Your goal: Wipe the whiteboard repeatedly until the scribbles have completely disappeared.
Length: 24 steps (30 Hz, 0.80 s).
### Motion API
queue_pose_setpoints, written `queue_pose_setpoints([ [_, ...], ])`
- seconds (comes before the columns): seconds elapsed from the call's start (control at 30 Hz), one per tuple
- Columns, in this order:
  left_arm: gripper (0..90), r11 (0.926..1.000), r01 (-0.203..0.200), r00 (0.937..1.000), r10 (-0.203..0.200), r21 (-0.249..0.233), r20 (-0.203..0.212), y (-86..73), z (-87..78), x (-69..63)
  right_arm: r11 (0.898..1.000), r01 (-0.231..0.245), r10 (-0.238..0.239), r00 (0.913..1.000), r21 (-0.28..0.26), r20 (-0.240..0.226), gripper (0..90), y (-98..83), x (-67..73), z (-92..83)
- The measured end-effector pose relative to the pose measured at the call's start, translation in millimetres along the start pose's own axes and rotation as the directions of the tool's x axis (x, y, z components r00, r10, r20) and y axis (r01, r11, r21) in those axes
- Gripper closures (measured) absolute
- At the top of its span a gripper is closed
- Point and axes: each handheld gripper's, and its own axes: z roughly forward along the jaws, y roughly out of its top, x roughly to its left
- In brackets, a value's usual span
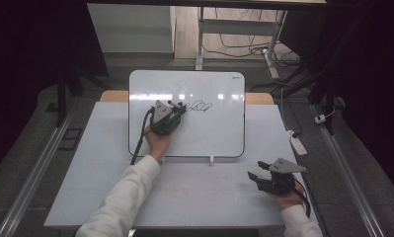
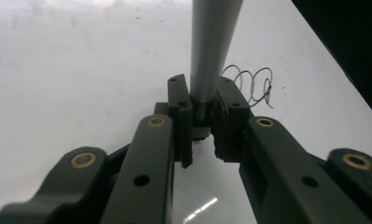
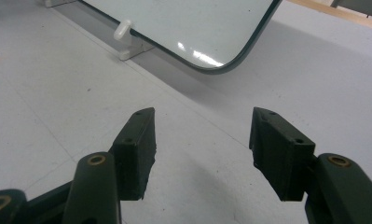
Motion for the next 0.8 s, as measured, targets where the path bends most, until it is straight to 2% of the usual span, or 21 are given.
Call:
queue_pose_setpoints([
  [0.03, 78.7, 0.9999, 0.014, 0.9998, -0.015, -0.007, -0.014, 1.6, -2.7, 6.6, 1.000, -0.001, 0.001, 1.0000, -0.001, 0.001, 41.0, -0.2, -0.2, -0.3],
  [0.1, 78.7, 0.9970, 0.076, 0.9964, -0.076, -0.015, -0.038, 2.9, -7.9, 22.8, 1.000, -0.006, 0.006, 1.0000, -0.003, -0.001, 41.0, -0.6, -1.0, -0.4],
  [0.13, 78.7, 0.9954, 0.094, 0.9948, -0.095, -0.021, -0.038, 2.8, -9.6, 28.2, 1.000, -0.007, 0.007, 1.0000, -0.002, -0.002, 41.0, -0.7, -1.2, -0.3],
  [0.17, 78.7, 0.9953, 0.095, 0.9946, -0.096, -0.019, -0.039, 2.9, -9.5, 29.2, 1.000, -0.006, 0.006, 1.0000, -0.003, -0.002, 41.0, -0.7, -1.0, -0.2],
  [0.2, 78.7, 0.9963, 0.085, 0.9956, -0.085, -0.017, -0.040, 3.0, -8.1, 26.6, 1.000, -0.005, 0.005, 1.0000, -0.004, -0.004, 41.0, -0.5, -0.7, -0.1],
  [0.27, 78.7, 0.9977, 0.067, 0.9977, -0.067, -0.011, -0.014, 2.8, -1.7, 15.2, 1.000, -0.003, 0.003, 1.0000, -0.005, -0.003, 41.0, -0.2, 0.0, -0.2],
  [0.3, 78.7, 0.9977, 0.067, 0.9977, -0.067, -0.011, -0.014, 2.8, -1.7, 15.2, 1.000, -0.004, 0.004, 1.0000, -0.005, -0.003, 41.0, -0.1, 0.3, -0.4],
  [0.33, 78.7, 0.9994, 0.035, 0.9993, -0.035, -0.005, 0.011, 2.8, 7.6, 0.7, 1.000, -0.005, 0.004, 1.0000, -0.006, -0.004, 41.0, 0.1, 0.4, -0.7],
  [0.43, 78.8, 0.9997, 0.026, 0.9989, -0.026, 0.000, 0.039, 7.2, 19.0, -10.9, 1.000, -0.003, 0.003, 1.0000, -0.010, -0.001, 41.0, 0.8, 1.0, -1.8],
  [0.53, 78.7, 0.9998, 0.022, 0.9992, -0.022, -0.002, 0.032, 11.2, 19.8, -7.8, 1.000, -0.005, 0.005, 1.0000, -0.010, 0.000, 40.9, 0.4, -0.3, -2.3],
  [0.6, 78.7, 0.9989, 0.046, 0.9988, -0.046, -0.006, 0.017, 12.4, 15.7, 3.8, 1.000, -0.008, 0.008, 1.0000, -0.009, -0.003, 40.9, -0.3, -1.2, -2.1],
  [0.63, 78.7, 0.9989, 0.046, 0.9988, -0.046, -0.006, 0.017, 12.4, 15.7, 3.8, 1.000, -0.008, 0.008, 1.0000, -0.009, -0.003, 40.9, -0.3, -1.2, -2.1],
  [0.7, 78.7, 0.9970, 0.076, 0.9971, -0.076, -0.012, 0.006, 13.4, 11.2, 13.6, 1.000, -0.008, 0.008, 1.0000, -0.008, -0.005, 40.9, -1.0, -1.1, -2.2],
  [0.73, 78.7, 0.9979, 0.064, 0.9979, -0.064, -0.007, 0.005, 13.0, 12.3, 10.0, 1.000, -0.010, 0.010, 0.9999, -0.009, -0.006, 40.9, -1.0, -1.0, -2.1],
  [0.8, 78.7, 0.9991, 0.043, 0.9982, -0.043, 0.007, 0.041, 10.6, 18.0, -3.0, 1.000, -0.007, 0.007, 1.0000, -0.009, -0.006, 40.9, -0.5, -0.4, -1.8],
])
